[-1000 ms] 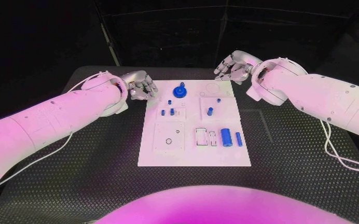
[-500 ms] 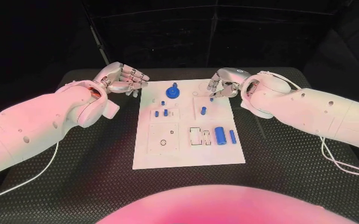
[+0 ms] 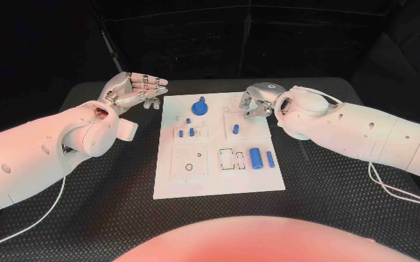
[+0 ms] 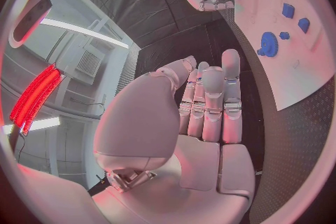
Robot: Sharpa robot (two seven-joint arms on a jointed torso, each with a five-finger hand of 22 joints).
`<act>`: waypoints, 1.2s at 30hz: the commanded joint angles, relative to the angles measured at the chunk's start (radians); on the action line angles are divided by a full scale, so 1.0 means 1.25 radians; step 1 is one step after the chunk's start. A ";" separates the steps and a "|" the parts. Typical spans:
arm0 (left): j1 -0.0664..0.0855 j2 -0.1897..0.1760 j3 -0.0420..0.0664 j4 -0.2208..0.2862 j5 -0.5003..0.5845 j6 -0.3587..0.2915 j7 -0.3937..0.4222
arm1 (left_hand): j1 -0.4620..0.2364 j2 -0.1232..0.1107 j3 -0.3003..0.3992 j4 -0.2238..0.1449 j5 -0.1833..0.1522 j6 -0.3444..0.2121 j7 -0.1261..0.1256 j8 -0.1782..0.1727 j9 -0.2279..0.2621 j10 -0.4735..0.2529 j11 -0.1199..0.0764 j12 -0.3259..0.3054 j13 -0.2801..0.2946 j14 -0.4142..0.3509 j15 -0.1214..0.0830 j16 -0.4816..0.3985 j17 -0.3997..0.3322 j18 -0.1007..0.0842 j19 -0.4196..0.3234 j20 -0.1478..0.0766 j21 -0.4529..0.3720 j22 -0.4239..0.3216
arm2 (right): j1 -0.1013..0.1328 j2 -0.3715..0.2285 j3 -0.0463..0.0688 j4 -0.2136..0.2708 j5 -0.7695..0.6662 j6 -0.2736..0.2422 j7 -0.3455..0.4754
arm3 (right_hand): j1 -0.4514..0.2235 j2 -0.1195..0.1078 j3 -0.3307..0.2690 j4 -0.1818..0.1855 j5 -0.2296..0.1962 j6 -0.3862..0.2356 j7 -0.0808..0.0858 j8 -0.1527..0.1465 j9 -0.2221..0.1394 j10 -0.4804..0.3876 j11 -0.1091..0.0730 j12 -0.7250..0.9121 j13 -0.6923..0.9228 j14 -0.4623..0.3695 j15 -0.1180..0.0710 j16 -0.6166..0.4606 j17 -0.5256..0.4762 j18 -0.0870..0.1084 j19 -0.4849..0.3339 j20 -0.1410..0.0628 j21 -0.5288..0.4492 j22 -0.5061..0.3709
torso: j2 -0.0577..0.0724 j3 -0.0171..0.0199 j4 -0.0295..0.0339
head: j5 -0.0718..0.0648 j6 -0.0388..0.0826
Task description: Assemble the parts on the task board
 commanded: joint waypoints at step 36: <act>-0.002 0.001 0.001 0.004 0.045 -0.008 0.034 | 0.006 0.012 -0.004 -0.008 -0.003 0.000 0.004 -0.003 -0.003 -0.007 0.006 0.005 0.002 -0.007 0.002 -0.008 -0.005 0.010 -0.007 0.001 -0.012 -0.005 | -0.015 0.034 0.000 -0.035 -0.065 0.057 -0.039 | 0.010 -0.016 0.244 -0.053 -0.012 0.101 -0.019 -0.008 0.002 0.122 -0.020 -0.059 -0.082 0.037 -0.016 0.008 0.002 -0.005 0.024 -0.014 0.044 0.060 | 0.000 0.0010 -0.0008 | -0.001 0.000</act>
